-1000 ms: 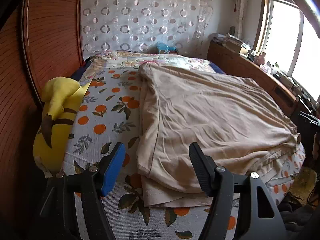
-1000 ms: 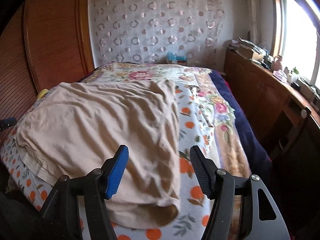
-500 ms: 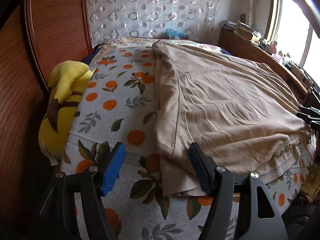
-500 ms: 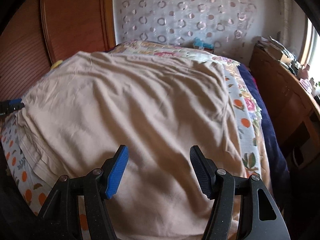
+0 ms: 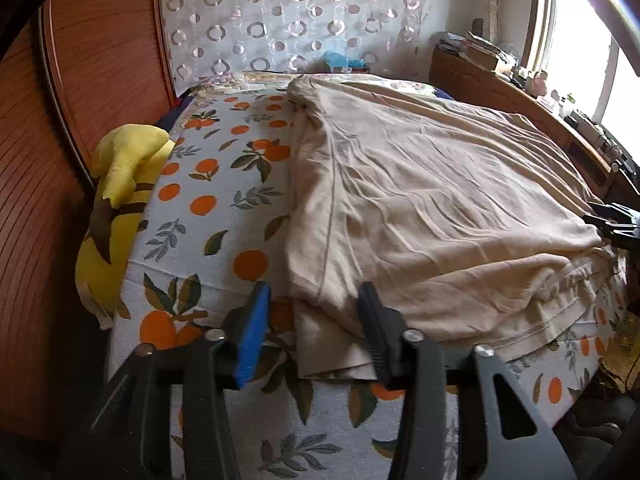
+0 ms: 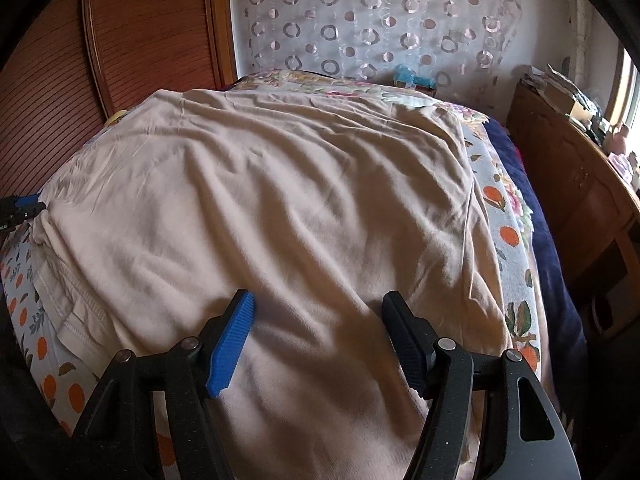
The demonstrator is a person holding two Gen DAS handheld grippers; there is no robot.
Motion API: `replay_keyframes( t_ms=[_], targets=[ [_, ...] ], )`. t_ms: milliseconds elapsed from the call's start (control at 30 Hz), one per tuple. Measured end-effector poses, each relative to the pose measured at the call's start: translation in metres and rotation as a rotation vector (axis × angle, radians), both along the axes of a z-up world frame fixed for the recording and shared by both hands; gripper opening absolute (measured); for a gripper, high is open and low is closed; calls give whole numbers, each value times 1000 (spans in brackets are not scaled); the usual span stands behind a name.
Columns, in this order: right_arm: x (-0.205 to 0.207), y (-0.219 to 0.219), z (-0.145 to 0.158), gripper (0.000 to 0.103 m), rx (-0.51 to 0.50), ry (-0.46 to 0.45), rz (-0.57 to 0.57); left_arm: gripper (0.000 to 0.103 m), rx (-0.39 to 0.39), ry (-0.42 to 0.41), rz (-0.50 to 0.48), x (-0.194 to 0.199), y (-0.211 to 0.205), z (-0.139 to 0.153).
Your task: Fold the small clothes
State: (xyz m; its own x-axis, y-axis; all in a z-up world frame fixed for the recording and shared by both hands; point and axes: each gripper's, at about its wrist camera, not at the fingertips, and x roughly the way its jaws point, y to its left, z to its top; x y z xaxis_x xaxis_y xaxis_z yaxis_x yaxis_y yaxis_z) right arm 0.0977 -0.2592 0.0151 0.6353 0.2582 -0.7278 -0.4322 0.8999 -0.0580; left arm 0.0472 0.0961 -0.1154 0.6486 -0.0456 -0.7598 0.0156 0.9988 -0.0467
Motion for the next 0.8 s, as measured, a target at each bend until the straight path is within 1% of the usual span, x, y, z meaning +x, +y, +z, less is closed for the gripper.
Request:
replay_keyframes(
  t_ms=[67,333,367,400,500,533,567,633,700,800],
  targets=[
    [0,1,-1,69,2,-1,-1,39,2,0,-5,0,-3,0],
    [-2,1,-1,69,2,-1,-4,39,3,-5,-5,2,-5,-1],
    [-2,-1,-1,69,3,-1,-3,35,3,-6,-10,2,-5,-1],
    [-2,-1,0,69,3,0,-3,27,0,-7,-12,3,-5,-1],
    [-4,-1,-1,69,5,-1,-4,17,-14,-5,-25,5,-6,-1],
    [-3,-2,-1,69,5,-1,-4,15,-19,-3,-31,5,-7,-1],
    [-3,-2,0,69,5,0,-3,9,-22,-1,-38,6,-9,-1],
    [-3,-2,-1,69,6,0,-4,7,-25,-10,-69,6,-13,2],
    [-4,-2,-1,69,7,0,-6,7,-68,-40,-93,5,-14,14],
    [-4,-2,-1,69,8,0,-8,7,-52,-108,-97,3,-20,35]
  ],
)
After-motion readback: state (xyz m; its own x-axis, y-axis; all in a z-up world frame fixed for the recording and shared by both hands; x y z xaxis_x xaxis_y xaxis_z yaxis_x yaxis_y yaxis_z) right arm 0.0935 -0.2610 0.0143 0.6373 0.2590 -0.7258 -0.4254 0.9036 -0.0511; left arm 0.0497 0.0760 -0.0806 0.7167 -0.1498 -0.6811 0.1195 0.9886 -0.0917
